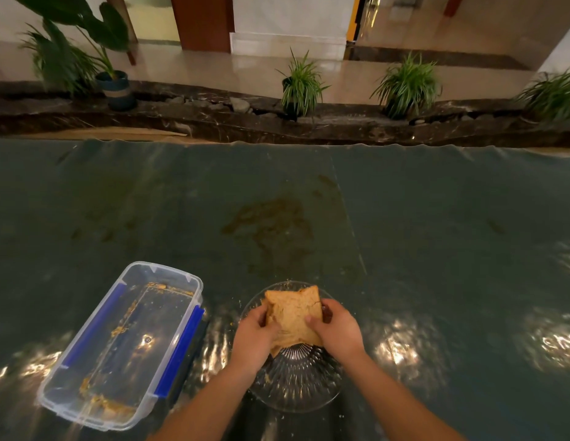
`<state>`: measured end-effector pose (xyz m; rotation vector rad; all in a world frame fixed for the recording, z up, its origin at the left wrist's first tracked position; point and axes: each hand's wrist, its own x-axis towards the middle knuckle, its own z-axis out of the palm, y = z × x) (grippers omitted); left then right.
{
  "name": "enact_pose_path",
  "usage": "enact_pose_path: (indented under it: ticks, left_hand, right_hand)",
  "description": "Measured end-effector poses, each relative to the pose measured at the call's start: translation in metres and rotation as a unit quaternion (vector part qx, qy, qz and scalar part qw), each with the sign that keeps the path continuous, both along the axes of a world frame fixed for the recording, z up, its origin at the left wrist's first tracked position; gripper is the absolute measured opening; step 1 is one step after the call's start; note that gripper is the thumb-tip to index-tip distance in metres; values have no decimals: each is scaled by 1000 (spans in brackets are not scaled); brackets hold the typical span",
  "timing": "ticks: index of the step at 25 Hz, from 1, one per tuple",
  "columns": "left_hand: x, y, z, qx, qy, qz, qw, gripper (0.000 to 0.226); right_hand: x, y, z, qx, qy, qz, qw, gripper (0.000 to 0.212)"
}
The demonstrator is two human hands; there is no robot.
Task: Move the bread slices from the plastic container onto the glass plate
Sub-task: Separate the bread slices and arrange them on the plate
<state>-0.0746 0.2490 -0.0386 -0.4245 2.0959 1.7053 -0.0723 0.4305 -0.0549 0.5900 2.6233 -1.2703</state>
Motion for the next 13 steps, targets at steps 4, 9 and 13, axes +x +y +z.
enact_pose_path:
  ticks: [4,9,13]
  left_hand:
    - [4,1,-1,24,-4,55,998,43]
    - [10,-4,-1,73,-55,103,991,52]
    - [16,-2,4,72,-44,95,992,31]
  right_hand:
    - [8,-5,3,-4,55,-16,998,37]
    - [23,-8,2,-69,60,-45,995,28]
    - [29,-10,1,-116,33,-47,992,36]
